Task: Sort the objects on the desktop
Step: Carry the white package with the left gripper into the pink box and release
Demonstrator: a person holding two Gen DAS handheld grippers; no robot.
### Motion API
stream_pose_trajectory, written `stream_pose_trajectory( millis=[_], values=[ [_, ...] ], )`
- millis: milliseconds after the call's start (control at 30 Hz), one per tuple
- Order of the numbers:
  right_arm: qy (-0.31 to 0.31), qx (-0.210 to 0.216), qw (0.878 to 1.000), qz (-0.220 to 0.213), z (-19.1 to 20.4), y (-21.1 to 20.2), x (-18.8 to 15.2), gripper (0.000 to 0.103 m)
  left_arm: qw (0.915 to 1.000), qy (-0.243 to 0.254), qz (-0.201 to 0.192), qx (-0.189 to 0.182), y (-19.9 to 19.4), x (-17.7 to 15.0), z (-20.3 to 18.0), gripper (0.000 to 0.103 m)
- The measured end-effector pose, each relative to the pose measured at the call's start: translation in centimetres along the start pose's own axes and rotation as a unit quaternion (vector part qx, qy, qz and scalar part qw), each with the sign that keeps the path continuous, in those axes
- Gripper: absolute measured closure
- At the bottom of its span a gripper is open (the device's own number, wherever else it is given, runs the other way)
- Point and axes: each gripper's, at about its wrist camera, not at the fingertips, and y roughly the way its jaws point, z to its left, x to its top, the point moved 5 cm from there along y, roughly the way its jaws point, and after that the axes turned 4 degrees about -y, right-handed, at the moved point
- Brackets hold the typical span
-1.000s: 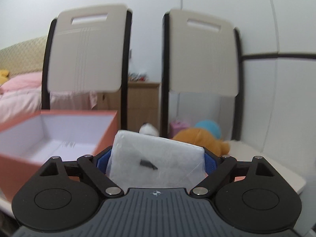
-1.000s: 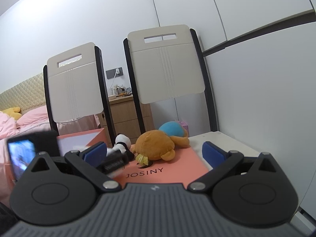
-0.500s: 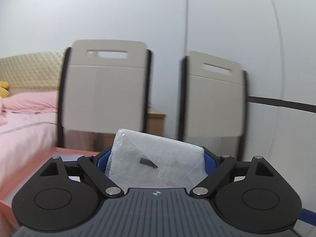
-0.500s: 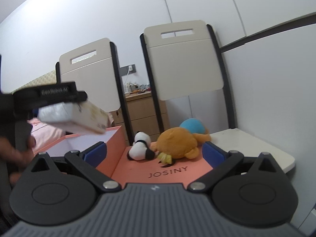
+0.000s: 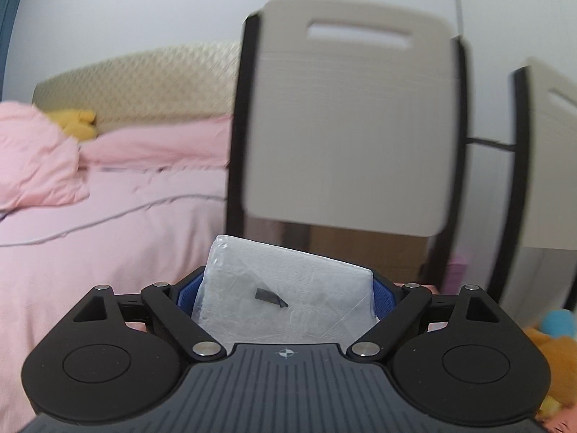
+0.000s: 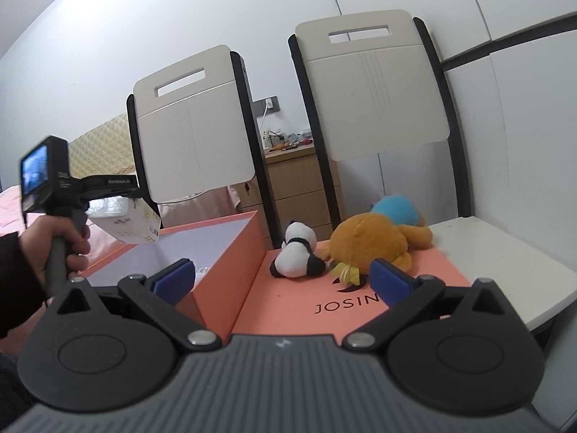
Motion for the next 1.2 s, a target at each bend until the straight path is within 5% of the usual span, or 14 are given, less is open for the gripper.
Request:
stream_pose_trajectory(
  millis=[267, 733, 967, 1200],
  values=[
    [0.025, 0.017, 0.999, 0.011, -0.8, 0.9, 0.0, 0.000, 0.9948, -0.022, 0.099, 0.015, 6.1, 0.4, 2.1, 0.013],
    [0.041, 0.045, 0.997, 0.036, 0.0, 2.8, -0.4, 0.000, 0.9751, -0.031, 0.214, -0.050, 11.9, -2.2, 1.4, 0.012],
    [0.031, 0.038, 0.998, 0.038, 0.5, 3.1, -0.6, 0.000, 0.9711, 0.015, 0.234, -0.046, 12.6, -2.8, 0.0, 0.004],
    [0.030, 0.039, 0.998, 0.038, 0.8, 3.4, -0.6, 0.000, 0.9746, 0.021, 0.216, -0.055, 9.1, -1.7, -0.1, 0.001]
  ],
)
